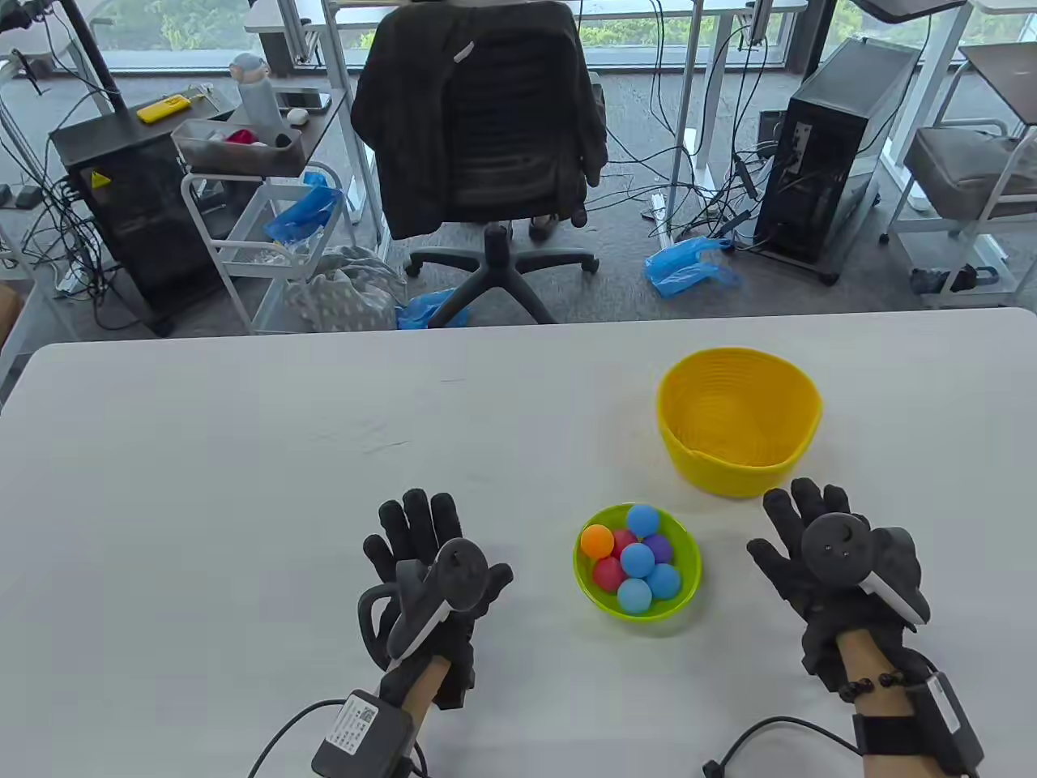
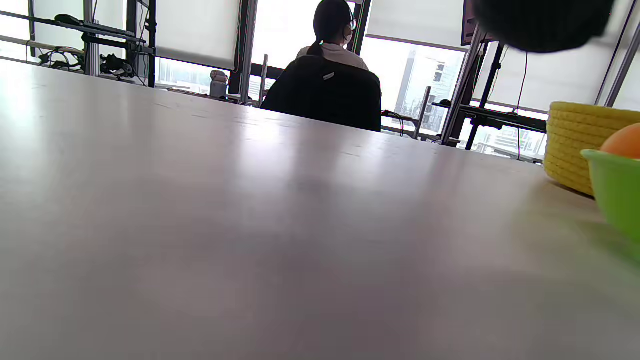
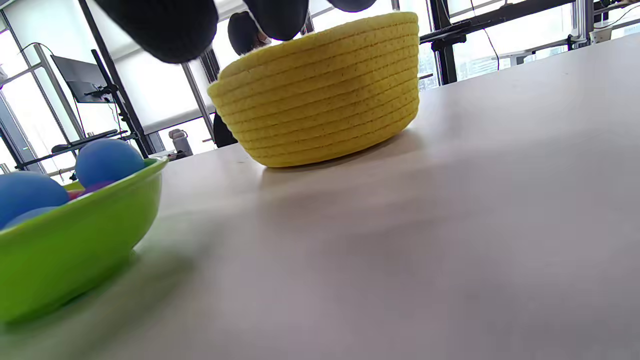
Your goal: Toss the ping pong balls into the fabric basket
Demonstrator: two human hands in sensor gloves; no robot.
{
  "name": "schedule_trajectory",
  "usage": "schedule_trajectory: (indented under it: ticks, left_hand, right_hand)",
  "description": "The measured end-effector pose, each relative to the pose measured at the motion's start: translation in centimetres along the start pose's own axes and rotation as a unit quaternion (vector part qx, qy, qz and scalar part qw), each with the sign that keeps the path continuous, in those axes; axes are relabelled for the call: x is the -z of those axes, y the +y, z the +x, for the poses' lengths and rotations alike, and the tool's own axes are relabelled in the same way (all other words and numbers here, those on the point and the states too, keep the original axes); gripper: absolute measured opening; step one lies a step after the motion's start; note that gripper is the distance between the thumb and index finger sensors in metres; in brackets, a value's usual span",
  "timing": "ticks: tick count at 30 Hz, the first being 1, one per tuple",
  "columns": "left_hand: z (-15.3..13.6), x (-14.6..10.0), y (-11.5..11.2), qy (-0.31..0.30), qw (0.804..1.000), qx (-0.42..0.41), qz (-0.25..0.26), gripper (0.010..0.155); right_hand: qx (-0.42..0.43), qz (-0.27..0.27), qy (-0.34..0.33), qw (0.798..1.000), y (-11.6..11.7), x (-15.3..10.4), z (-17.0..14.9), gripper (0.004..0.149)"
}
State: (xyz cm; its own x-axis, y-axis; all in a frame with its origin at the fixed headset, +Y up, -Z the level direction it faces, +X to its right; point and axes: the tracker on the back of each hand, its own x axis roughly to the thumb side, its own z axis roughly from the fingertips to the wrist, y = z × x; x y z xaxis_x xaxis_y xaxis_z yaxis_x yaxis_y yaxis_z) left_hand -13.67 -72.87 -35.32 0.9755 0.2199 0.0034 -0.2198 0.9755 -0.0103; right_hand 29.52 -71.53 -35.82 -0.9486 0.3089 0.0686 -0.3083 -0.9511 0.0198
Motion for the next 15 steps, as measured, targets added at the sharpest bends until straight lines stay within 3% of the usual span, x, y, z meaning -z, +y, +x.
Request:
schedule_trajectory:
  ticks: [15]
  left_hand:
    - [-0.14, -0.61, 0.71, -0.004, 1.0, -0.004, 0.016, 0.107]
  right_hand:
    - [0.024, -0.024, -0.01, 0.999, -0.16, -0.1, 0.05, 0.071]
